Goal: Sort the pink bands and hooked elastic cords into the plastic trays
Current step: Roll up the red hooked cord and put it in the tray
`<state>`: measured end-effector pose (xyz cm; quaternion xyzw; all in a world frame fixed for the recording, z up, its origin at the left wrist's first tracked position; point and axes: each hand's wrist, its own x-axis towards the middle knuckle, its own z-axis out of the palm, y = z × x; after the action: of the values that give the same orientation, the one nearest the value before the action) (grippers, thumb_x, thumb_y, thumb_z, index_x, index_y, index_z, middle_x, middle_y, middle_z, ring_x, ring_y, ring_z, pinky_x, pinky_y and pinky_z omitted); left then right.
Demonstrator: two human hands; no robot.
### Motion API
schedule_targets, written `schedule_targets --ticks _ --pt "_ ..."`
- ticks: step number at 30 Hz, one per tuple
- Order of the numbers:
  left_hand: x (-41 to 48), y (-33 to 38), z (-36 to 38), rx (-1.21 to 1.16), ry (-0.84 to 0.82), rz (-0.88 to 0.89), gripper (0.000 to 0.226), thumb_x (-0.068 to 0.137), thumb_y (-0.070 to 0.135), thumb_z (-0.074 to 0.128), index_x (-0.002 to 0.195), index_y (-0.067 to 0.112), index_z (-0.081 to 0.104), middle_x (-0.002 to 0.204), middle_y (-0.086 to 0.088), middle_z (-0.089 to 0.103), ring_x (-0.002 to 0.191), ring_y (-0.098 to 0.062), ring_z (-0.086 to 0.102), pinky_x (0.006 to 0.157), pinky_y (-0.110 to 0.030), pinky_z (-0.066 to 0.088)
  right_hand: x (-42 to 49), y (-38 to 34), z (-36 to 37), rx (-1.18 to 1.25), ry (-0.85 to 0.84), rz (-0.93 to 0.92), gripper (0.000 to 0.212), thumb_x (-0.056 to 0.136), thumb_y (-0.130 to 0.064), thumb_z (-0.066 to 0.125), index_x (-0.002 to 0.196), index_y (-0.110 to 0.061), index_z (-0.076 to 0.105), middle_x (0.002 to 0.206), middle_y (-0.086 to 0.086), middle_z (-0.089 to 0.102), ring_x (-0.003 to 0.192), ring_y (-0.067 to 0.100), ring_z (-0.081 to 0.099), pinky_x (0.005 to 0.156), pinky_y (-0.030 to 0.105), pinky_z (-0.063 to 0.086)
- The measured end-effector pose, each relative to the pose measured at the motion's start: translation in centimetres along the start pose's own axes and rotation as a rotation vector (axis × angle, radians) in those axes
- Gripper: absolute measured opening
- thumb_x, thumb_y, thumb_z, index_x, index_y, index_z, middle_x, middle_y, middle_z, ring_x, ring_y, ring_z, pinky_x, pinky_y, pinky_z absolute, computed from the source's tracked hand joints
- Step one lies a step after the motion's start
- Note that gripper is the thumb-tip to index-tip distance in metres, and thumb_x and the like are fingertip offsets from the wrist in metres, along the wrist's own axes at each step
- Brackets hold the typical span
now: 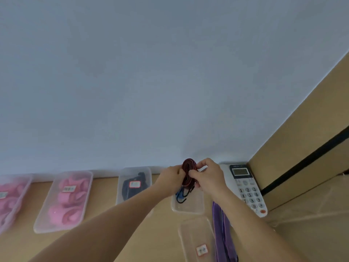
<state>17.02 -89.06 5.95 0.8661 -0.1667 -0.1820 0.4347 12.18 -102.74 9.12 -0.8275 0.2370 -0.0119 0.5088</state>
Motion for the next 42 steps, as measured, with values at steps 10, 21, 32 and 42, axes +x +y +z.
schedule_targets --ticks 10,21,32,42 --pt "3.2 -5.2 2.1 0.839 -0.281 0.261 0.072 0.094 0.041 0.046 0.154 0.012 0.019 0.162 -0.005 0.018 0.151 -0.023 0.003 0.122 -0.043 0.008 4.7 3.9 1.6 -0.567 -0.037 -0.035 0.018 0.077 -0.019 0.069 0.087 -0.019 0.053 0.077 -0.003 0.062 0.066 0.012 0.058 0.048 0.024 0.04" --pt "3.5 -5.8 3.3 0.972 -0.181 0.341 0.069 0.085 0.047 0.058 0.142 0.01 0.042 0.152 -0.008 0.035 0.147 -0.027 0.015 0.118 -0.045 0.017 5.4 7.2 4.2 -0.827 -0.037 -0.173 0.022 0.087 -0.009 0.059 0.108 -0.013 0.054 0.104 0.005 0.062 0.088 0.021 0.064 0.06 0.027 0.042" --pt "3.6 -4.8 3.3 1.021 -0.131 0.332 0.064 0.082 0.048 0.059 0.133 0.014 0.042 0.135 -0.004 0.044 0.129 -0.025 0.034 0.105 -0.045 0.031 5.9 7.6 4.2 -0.95 0.011 -0.224 0.01 0.094 -0.019 0.055 0.103 -0.016 0.058 0.111 0.007 0.048 0.082 0.02 0.06 0.064 0.029 0.049" --pt "4.4 -4.1 4.1 0.938 -0.184 0.333 0.079 0.085 0.053 0.052 0.15 0.016 0.025 0.154 -0.003 0.03 0.147 -0.028 0.014 0.116 -0.053 0.014 6.2 8.8 2.4 -1.04 0.036 -0.359 0.032 0.1 -0.04 0.043 0.106 -0.018 0.065 0.107 0.001 0.055 0.08 0.021 0.064 0.057 0.028 0.037"
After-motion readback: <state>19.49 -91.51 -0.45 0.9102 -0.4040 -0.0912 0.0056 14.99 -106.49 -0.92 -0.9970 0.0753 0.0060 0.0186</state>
